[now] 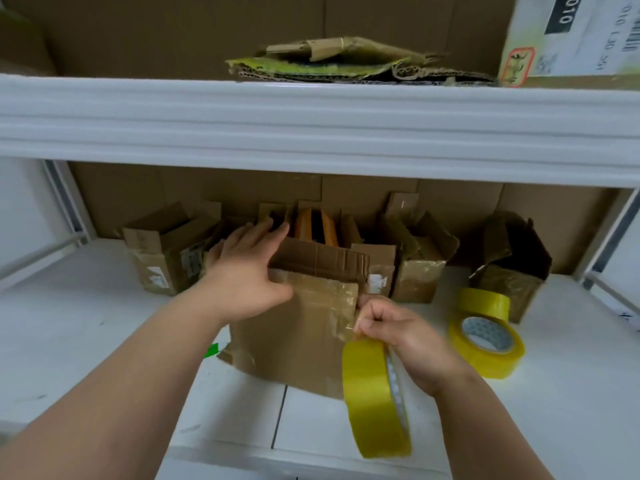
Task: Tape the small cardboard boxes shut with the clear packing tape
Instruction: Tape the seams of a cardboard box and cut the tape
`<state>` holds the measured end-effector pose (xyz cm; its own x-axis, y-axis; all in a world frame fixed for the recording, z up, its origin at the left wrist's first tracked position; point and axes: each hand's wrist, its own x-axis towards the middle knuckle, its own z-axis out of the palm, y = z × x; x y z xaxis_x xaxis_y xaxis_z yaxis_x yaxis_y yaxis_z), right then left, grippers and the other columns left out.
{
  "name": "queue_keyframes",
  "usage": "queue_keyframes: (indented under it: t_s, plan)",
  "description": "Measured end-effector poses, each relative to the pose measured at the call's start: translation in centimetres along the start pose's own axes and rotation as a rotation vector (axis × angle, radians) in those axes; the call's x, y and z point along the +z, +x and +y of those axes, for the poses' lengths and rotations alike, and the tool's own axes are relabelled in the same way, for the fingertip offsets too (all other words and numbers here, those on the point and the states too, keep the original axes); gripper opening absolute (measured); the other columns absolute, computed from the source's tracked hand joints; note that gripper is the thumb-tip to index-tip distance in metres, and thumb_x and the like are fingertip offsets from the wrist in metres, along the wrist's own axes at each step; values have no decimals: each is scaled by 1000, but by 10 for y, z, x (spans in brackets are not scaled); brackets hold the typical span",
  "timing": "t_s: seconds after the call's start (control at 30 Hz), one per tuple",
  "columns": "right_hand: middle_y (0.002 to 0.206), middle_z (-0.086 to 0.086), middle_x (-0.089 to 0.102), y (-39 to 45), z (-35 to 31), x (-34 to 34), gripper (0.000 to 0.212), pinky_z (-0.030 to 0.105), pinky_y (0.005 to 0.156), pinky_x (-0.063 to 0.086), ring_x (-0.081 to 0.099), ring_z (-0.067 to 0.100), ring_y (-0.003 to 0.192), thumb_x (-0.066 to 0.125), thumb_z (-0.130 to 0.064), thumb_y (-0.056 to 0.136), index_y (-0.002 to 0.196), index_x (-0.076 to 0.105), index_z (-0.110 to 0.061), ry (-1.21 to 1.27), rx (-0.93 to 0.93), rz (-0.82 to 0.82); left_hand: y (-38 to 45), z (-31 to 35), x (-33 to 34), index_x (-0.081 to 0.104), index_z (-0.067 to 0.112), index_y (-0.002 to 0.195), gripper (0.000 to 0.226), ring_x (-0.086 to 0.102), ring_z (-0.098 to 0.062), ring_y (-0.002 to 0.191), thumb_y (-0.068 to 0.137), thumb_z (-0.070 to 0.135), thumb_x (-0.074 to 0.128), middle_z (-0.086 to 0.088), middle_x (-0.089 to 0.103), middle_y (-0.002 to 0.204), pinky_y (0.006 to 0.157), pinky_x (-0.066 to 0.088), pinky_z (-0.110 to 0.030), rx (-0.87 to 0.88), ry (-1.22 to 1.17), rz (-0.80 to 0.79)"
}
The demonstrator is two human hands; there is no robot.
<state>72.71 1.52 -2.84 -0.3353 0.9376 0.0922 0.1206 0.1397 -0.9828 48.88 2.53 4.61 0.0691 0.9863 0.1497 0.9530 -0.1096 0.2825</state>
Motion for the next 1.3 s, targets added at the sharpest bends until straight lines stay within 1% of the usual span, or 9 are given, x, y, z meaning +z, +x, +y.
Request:
queue_keyframes:
  t_s: [0.07,0.17,0.27,0.37,0.57,0.67,0.83,1.17,1.3]
  plan:
    - [93,17,61,-2,-2,1,14,16,67,44,58,27,90,58,-25,75,72,62,-12,39,6,12,13,-11,0,3,49,154,93,-9,-15,151,85,49,65,21,-10,162,120,8,-46,-14,-93,-100]
    - [94,14,62,-6,-4,0,15,16,69,44,57,15,87,58,-25,74,73,61,-10,73,4,40,28,-21,1,11,49,153,91,3,-20,152,85,40,71,21,-6,163,115,25,-40,-10,-274,-168]
    - [92,6,68,-7,-3,-2,14,19,75,45,62,1,82,61,-22,76,72,62,-8,82,25,101,35,-25,8,21,50,151,87,32,-24,141,83,40,75,8,18,160,91,43,-23,-30,-397,-96]
    - [81,3,66,-5,-1,-3,9,29,73,40,61,7,72,64,-19,79,73,64,-12,142,57,170,36,-27,16,50,41,139,64,43,-16,123,80,49,74,3,34,143,66,37,-11,-32,-424,-13]
    - [69,12,60,-12,-9,-14,5,25,51,48,56,18,57,60,-11,74,74,60,-5,446,61,259,16,-14,26,63,36,120,41,42,-16,129,86,59,60,14,37,141,102,43,-35,1,-304,111]
    - [77,12,63,-17,-11,-24,5,27,54,46,56,20,62,66,-9,72,69,63,-6,388,55,258,7,-11,41,60,42,118,26,46,-21,121,94,38,53,13,48,134,99,47,-45,-25,-439,89]
    - [107,10,59,-21,-1,-27,12,36,72,47,63,18,82,59,-10,74,64,65,-7,325,32,315,2,-8,59,58,39,116,24,38,-21,122,93,34,60,14,47,122,102,40,-40,-66,-558,105]
    - [79,17,61,-32,-39,-43,7,33,60,53,62,25,68,57,-8,77,80,58,-3,418,52,270,-9,-7,58,50,45,135,49,20,-20,134,88,51,65,15,28,136,110,22,-35,-13,-533,4]
    - [71,9,65,-24,-42,-40,9,28,53,54,65,21,64,54,1,85,77,58,-1,390,112,282,-12,-7,57,44,51,137,69,20,-19,130,74,76,42,14,29,138,101,23,-34,1,-305,14]
